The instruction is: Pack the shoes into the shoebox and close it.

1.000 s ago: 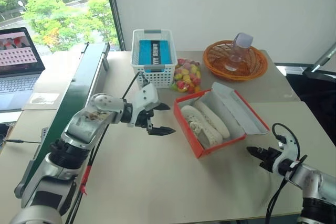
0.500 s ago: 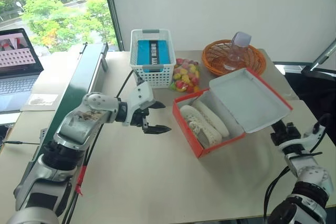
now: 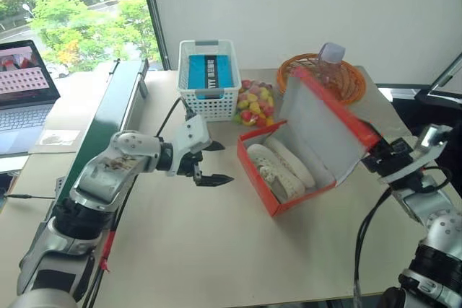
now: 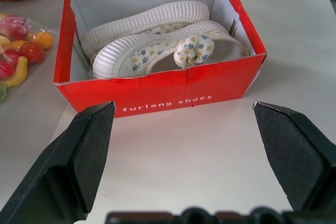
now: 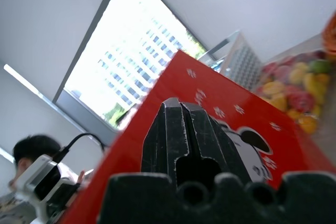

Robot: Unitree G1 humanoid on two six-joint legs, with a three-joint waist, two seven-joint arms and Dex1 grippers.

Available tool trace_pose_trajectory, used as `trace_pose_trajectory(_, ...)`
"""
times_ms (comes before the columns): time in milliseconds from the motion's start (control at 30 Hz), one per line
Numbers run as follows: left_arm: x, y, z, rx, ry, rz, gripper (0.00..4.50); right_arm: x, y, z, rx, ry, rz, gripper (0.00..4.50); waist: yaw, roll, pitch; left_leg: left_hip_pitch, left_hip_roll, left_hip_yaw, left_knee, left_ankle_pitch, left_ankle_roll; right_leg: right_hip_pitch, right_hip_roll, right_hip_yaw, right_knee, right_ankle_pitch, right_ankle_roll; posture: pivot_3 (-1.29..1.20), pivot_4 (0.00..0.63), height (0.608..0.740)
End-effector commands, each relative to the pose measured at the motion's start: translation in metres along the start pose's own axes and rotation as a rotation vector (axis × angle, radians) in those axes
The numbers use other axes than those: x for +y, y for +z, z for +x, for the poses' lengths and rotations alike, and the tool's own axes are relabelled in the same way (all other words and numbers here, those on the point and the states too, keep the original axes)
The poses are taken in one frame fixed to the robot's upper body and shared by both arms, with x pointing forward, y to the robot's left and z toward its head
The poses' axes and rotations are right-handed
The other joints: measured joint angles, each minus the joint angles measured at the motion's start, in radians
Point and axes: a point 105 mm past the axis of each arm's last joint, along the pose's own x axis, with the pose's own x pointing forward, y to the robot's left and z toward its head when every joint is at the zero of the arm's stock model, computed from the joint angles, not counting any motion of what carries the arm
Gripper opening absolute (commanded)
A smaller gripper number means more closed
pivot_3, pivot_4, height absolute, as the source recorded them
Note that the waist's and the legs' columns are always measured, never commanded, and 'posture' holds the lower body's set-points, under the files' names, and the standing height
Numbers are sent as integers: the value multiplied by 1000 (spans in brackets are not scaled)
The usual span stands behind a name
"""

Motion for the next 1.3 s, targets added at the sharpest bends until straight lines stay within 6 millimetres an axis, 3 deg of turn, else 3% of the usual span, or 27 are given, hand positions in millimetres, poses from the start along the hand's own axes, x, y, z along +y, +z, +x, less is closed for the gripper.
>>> trace_pose_trajectory(33,0,8,-7,-18,26,27,4500,23,-1,18,88,97,-48,39,2,0,0,0,0,0,0,0,0,0,0,0,0,0,0,0,150,740)
trace_pose_trajectory(300,0,5,-6,-16,35,15,4500,24,-26,48,303,145,-74,39,6,0,0,-1,0,0,1,0,0,0,0,0,0,0,0,0,150,740)
trace_pose_trajectory(433,-2,4,-3,-24,35,6,4500,15,-73,64,556,160,-91,39,4,0,0,-1,0,0,1,0,0,-1,0,-1,0,0,-1,0,150,740)
trace_pose_trajectory(533,-3,3,-2,-22,41,7,4500,0,-98,60,695,153,-116,39,4,0,0,-1,0,0,0,0,0,-1,1,-1,0,1,-2,0,150,740)
trace_pose_trajectory(633,-4,2,-2,-24,46,3,4500,-19,-126,42,871,153,-184,39,9,0,0,-3,0,0,1,0,0,-2,1,-1,0,2,-4,0,150,740)
trace_pose_trajectory(900,-7,-1,-1,-20,55,0,4500,-62,-168,2,1180,86,-348,39,10,-5,-3,0,0,0,5,0,0,3,0,-1,0,0,1,0,150,740)
trace_pose_trajectory(1000,-9,-3,-1,-12,56,-1,4500,-67,-172,-3,1216,101,-427,39,10,-9,-7,5,0,0,5,0,0,7,0,-1,0,-1,1,0,150,740)
trace_pose_trajectory(1100,-11,-5,-2,-11,57,-5,4500,-59,-167,3,1167,146,-480,39,13,-12,-8,14,1,0,5,0,-1,16,-1,-2,0,-5,-4,0,150,740)
trace_pose_trajectory(1200,-10,-6,-2,-24,72,-34,4500,-37,-134,28,951,184,-579,39,22,-12,-9,16,1,0,5,-5,-8,17,-3,-3,-1,-5,-5,0,150,740)
trace_pose_trajectory(1233,-10,-7,-2,-23,73,-34,4500,-35,-123,32,902,165,-615,571,25,-12,-9,16,0,1,5,-5,-8,17,-3,-3,-1,-5,-5,0,150,740)
trace_pose_trajectory(1300,-10,-7,-1,-19,74,-35,4500,-31,-106,30,859,132,-657,991,26,-12,-9,11,1,1,5,-5,-8,13,-3,-3,-1,-5,-5,0,150,740)
